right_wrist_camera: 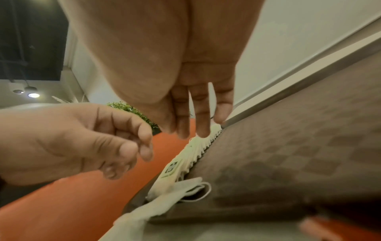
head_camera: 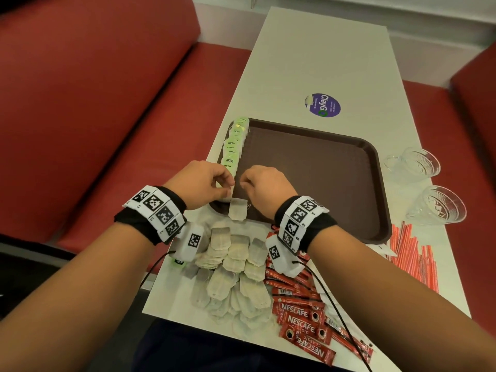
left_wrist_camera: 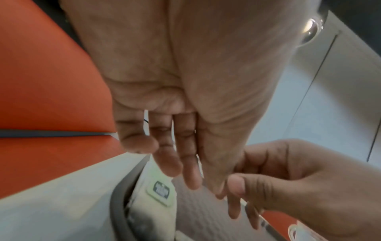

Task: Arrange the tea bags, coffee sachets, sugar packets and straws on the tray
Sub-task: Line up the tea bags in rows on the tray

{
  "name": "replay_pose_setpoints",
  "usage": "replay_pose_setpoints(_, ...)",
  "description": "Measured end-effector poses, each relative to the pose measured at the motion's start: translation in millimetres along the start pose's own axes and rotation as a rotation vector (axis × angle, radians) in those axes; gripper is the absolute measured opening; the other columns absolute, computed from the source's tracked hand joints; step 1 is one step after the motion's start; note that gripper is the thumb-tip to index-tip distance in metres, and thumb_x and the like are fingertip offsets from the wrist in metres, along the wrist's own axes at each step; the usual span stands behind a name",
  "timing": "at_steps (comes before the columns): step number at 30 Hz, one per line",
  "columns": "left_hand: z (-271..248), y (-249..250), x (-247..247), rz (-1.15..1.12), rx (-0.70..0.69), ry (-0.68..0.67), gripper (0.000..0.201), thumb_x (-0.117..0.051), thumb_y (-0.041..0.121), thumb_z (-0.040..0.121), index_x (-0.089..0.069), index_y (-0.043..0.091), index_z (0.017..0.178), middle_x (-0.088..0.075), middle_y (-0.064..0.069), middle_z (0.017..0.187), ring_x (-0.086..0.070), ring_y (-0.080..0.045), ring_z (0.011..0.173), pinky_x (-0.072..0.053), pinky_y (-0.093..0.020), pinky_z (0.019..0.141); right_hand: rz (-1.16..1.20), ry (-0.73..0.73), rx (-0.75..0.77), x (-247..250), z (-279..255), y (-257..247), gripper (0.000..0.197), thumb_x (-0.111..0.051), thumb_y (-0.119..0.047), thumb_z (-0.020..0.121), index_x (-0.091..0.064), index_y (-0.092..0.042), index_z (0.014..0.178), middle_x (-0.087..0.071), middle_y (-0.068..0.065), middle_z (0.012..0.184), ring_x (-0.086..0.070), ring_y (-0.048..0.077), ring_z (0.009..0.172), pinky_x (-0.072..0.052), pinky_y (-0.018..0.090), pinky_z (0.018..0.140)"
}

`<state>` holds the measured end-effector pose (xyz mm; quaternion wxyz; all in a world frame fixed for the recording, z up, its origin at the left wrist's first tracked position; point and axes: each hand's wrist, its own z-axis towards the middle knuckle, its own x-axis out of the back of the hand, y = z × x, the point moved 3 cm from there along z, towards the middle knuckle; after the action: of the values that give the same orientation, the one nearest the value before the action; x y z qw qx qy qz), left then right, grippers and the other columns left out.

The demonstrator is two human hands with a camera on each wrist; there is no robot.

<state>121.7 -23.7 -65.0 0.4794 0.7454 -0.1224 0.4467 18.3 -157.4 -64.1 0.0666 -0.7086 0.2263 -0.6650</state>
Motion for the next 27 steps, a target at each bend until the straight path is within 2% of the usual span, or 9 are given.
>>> replay_pose_setpoints(3,3,0,-13,0.153,0.014,-0.139,0.018,-0.079,0.035,0.080,-0.068,0.034,0.095,-0.064,0.022,0.084,-0.055,0.008,0.070,-0.037,-0.008,0.063,-0.040,-0.144,-0.008,-2,-3,11,0.031,-0.059,-0.022,0.090,-0.062,-0.018,0.120,-0.058,0.003,0.115,-0.059,0.025,0.103,-0.049,0.036,0.089)
replay_pose_setpoints(6,4,2,-23,0.240,0.025,-0.265,0.029,-0.082,0.038,0.076,-0.070,0.034,0.103,-0.066,0.016,0.095,-0.061,-0.006,0.085,-0.051,-0.028,0.077,-0.082,-0.336,0.077,-9,-10,11,0.036,-0.067,-0.025,0.083,-0.066,-0.019,0.118,-0.057,0.003,0.113,-0.059,0.024,0.101,-0.051,0.038,0.088)
replay_pose_setpoints(8,3,5,-26,0.289,0.005,-0.308,0.037,-0.083,0.042,0.074,-0.070,0.032,0.107,-0.066,0.013,0.100,-0.061,-0.009,0.092,-0.052,-0.032,0.084,-0.124,-0.376,0.111,-16,-13,10,0.039,-0.072,-0.033,0.080,-0.068,-0.022,0.117,-0.056,0.001,0.116,-0.056,0.021,0.104,-0.050,0.037,0.090)
replay_pose_setpoints(10,1,7,-27,0.323,-0.015,-0.321,0.040,-0.083,0.045,0.072,-0.069,0.031,0.106,-0.065,0.014,0.099,-0.060,-0.009,0.090,-0.052,-0.031,0.083,-0.126,-0.337,0.123,-22,-12,9,0.034,-0.073,-0.036,0.081,-0.070,-0.023,0.113,-0.057,0.000,0.116,-0.056,0.020,0.104,-0.048,0.037,0.091)
replay_pose_setpoints(15,-1,9,-21,0.336,-0.027,-0.238,0.022,-0.078,0.041,0.078,-0.070,0.030,0.095,-0.063,0.011,0.082,-0.058,-0.012,0.076,-0.042,-0.027,0.064,-0.025,-0.184,0.124,-20,-9,6,0.018,-0.063,-0.028,0.092,-0.074,-0.019,0.104,-0.063,-0.001,0.103,-0.059,0.023,0.095,-0.049,0.036,0.084)
replay_pose_setpoints(18,-1,10,-6,0.251,-0.015,-0.099,0.012,-0.073,0.038,0.085,-0.071,0.032,0.096,-0.060,0.013,0.074,-0.056,-0.013,0.074,-0.040,-0.028,0.063,0.054,-0.084,0.089,-7,-8,3,0.017,-0.060,-0.025,0.094,-0.073,-0.021,0.104,-0.068,-0.001,0.096,-0.061,0.020,0.088,-0.049,0.034,0.080)
replay_pose_setpoints(21,1,1,7,0.200,0.042,0.005,0.013,-0.069,0.035,0.090,-0.071,0.028,0.101,-0.064,0.009,0.082,-0.058,-0.013,0.079,-0.040,-0.028,0.066,0.090,-0.017,0.015,1,-3,3,0.019,-0.055,-0.025,0.096,-0.072,-0.021,0.105,-0.072,0.001,0.099,-0.064,0.023,0.091,-0.052,0.035,0.084)
replay_pose_setpoints(24,7,-10,7,0.216,0.126,-0.023,0.024,-0.069,0.037,0.090,-0.068,0.027,0.112,-0.063,0.007,0.091,-0.058,-0.015,0.087,-0.040,-0.028,0.072,-0.047,-0.198,-0.098,-9,10,8,0.029,-0.049,-0.018,0.097,-0.068,-0.020,0.118,-0.068,0.006,0.118,-0.061,0.028,0.107,-0.052,0.038,0.094)
replay_pose_setpoints(27,14,-15,-2,0.210,0.166,-0.070,0.032,-0.074,0.034,0.087,-0.065,0.026,0.117,-0.059,0.011,0.088,-0.058,-0.014,0.091,-0.040,-0.027,0.075,-0.187,-0.348,-0.114,-23,18,8,0.037,-0.046,-0.012,0.093,-0.067,-0.020,0.123,-0.061,0.010,0.120,-0.055,0.033,0.113,-0.053,0.042,0.093)
